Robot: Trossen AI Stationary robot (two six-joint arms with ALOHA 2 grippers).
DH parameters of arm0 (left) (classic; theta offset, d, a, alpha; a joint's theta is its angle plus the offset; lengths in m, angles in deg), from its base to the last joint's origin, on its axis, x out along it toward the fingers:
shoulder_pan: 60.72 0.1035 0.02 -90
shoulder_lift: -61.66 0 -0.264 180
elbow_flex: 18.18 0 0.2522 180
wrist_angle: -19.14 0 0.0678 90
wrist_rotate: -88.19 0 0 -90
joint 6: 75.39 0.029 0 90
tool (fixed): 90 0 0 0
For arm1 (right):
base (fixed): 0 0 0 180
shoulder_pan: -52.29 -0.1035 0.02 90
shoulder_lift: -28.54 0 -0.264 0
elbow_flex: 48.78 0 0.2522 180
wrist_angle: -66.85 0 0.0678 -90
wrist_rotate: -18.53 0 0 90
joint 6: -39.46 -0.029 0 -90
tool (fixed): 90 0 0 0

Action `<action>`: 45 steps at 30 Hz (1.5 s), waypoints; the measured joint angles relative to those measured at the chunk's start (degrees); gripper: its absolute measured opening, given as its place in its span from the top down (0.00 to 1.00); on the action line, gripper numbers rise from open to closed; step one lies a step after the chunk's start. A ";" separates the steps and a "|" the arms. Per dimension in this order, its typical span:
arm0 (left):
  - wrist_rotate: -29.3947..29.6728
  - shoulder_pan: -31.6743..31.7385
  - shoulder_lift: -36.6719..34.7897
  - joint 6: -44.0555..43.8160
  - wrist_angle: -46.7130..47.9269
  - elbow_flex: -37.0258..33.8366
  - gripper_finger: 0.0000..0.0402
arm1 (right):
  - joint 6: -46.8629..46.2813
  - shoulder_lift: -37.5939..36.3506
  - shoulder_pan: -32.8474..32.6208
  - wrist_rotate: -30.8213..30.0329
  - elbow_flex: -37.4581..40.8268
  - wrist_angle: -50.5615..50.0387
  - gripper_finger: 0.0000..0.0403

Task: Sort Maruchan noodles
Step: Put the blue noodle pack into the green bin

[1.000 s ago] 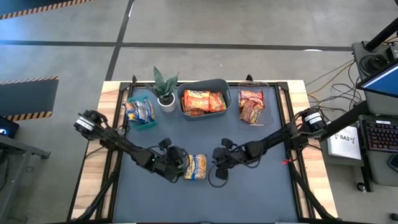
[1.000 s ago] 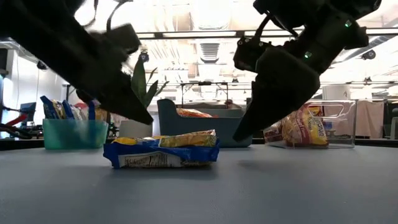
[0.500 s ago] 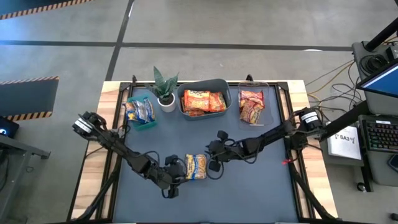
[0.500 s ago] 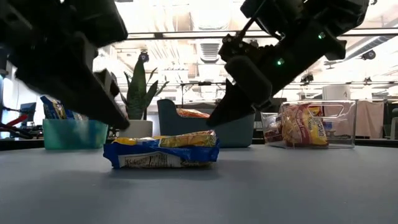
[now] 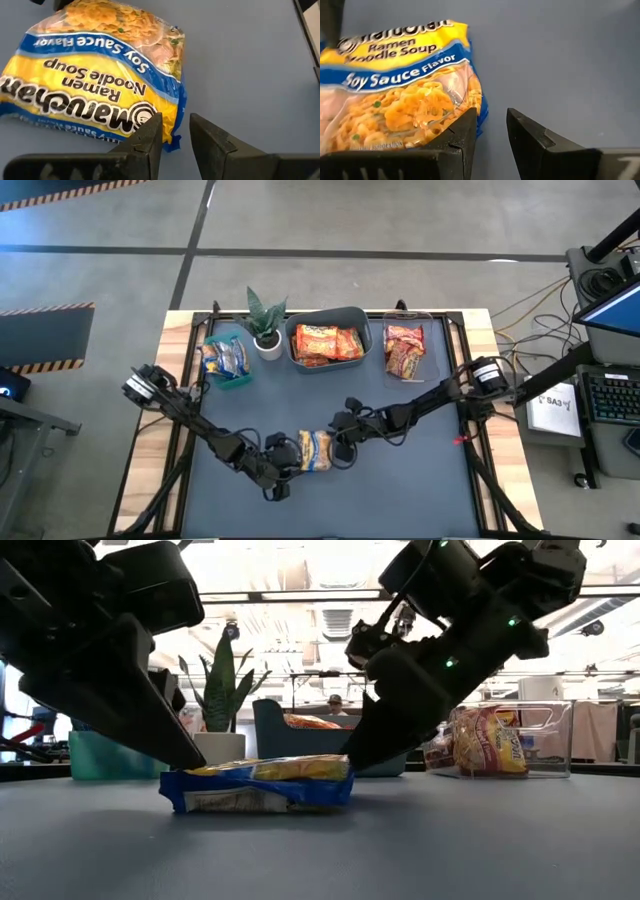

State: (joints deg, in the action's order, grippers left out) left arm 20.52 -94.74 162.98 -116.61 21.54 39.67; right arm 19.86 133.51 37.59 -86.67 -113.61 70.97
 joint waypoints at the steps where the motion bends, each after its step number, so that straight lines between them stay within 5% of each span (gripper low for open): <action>1: 0.16 -0.04 -0.14 -0.07 0.58 0.00 0.79 | -0.25 -0.35 -0.19 0.60 0.02 -0.65 0.75; 7: 1.19 -0.04 -3.00 0.18 7.98 -0.13 0.79 | -0.41 -1.66 -2.33 3.22 0.09 -1.93 0.75; 15: 15.47 0.46 -4.65 -1.43 14.13 -0.41 0.83 | -4.47 -1.93 -3.91 7.10 -0.75 -2.41 0.75; 26: 5.41 0.00 -7.53 -8.46 15.46 0.35 0.88 | -7.59 -5.29 -3.41 6.20 -1.46 -11.83 0.75; 34: -0.77 -0.07 -7.72 -17.32 15.45 0.35 0.80 | -5.61 -7.30 -3.43 6.18 -1.46 -15.12 0.75; 45: 5.04 -0.48 -7.71 -20.69 16.18 0.00 0.57 | -3.63 -4.40 -3.59 1.81 -1.38 -11.86 0.75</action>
State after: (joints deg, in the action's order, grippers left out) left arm 25.56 -95.22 155.27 -137.31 37.72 39.67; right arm 16.23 129.11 34.00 -84.86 -114.99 59.11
